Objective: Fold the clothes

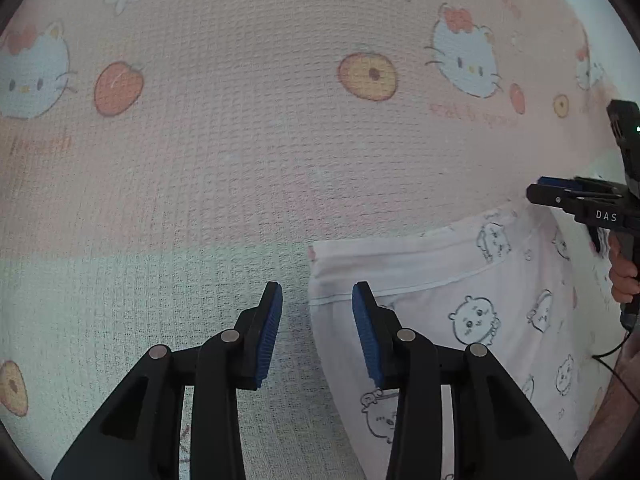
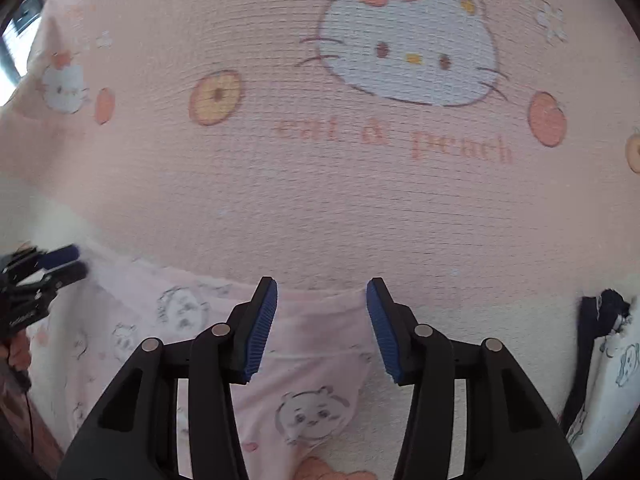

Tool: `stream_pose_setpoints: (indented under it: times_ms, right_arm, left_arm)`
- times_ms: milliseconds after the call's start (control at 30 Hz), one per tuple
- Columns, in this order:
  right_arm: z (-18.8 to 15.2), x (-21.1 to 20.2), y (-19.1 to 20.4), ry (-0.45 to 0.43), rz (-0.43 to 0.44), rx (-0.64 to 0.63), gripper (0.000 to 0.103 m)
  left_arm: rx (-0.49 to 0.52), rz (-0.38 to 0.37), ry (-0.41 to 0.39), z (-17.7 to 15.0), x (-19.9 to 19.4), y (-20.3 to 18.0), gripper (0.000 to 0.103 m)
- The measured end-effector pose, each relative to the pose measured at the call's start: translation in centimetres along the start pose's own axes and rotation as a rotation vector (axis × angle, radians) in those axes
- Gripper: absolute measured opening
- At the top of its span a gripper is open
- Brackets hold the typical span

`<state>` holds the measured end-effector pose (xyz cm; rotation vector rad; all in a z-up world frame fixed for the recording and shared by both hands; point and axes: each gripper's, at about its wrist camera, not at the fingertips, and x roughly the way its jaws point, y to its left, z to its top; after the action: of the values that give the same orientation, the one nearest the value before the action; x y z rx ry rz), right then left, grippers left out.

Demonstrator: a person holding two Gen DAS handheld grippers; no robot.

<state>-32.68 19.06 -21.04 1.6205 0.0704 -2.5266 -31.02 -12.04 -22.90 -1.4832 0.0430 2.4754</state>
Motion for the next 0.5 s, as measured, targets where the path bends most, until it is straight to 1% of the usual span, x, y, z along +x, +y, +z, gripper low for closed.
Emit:
stream_pose_setpoints:
  times_ms: [67,100,133,167,200,233,267,300,333,367,400,433,500]
  right_arm:
    - [-0.8,0.1,2.1,0.037,0.033,-0.094,0.048]
    - [-1.1,0.2,3.1,0.056,0.049,-0.141,0.047]
    - [-1.5,0.4,3.8,0.072,0.037,-0.172,0.047]
    - [-1.9,0.9,3.8,0.081,-0.025,-0.162,0.047]
    - [-2.4,0.8,3.6,0.083,-0.035,-0.125,0.047]
    - [-2.9,0.1,3.3,0.07,0.006,-0.072,0.047]
    - [-3.4,-0.7,2.9,0.057,0.047,-0.02,0.047]
    - [-4.0,-1.5,2.7,0.046,0.089,0.027,0.048]
    - [-4.8,-2.3,2.8,0.044,0.137,0.051,0.048]
    - [-5.8,-2.9,3.4,0.056,0.178,0.054,0.049]
    - [-6.7,-3.3,4.2,0.072,0.189,0.037,0.049]
    - [-7.7,-3.5,5.1,0.082,0.168,0.007,0.049]
    - [-9.9,-3.4,6.5,0.105,0.109,-0.032,0.049]
  left_arm:
    - [0.053,-0.024,0.028,0.4,0.2,-1.0,0.039]
    - [0.03,-0.007,0.055,0.4,0.4,-0.7,0.039]
    - [-0.022,0.026,0.09,0.1,0.5,0.1,0.039]
    - [-0.074,0.058,0.125,-0.1,0.7,0.8,0.039]
    - [-0.125,0.091,0.16,-0.3,0.9,1.6,0.039]
    - [-0.199,0.082,0.181,-0.9,0.6,2.3,0.039]
    - [-0.285,0.049,0.195,-1.7,0.0,3.0,0.039]
    - [-0.33,0.039,0.202,-2.6,-0.8,3.0,0.039]
    - [-0.353,0.041,0.205,-3.5,-1.7,2.6,0.039]
    - [-0.351,0.038,0.203,-4.4,-2.6,1.7,0.039]
    - [-0.335,0.034,0.198,-5.1,-3.4,0.5,0.039]
    - [-0.317,0.022,0.197,-5.9,-4.0,-0.8,0.039]
    - [-0.25,0.039,0.224,-7.3,-3.7,-3.3,0.039]
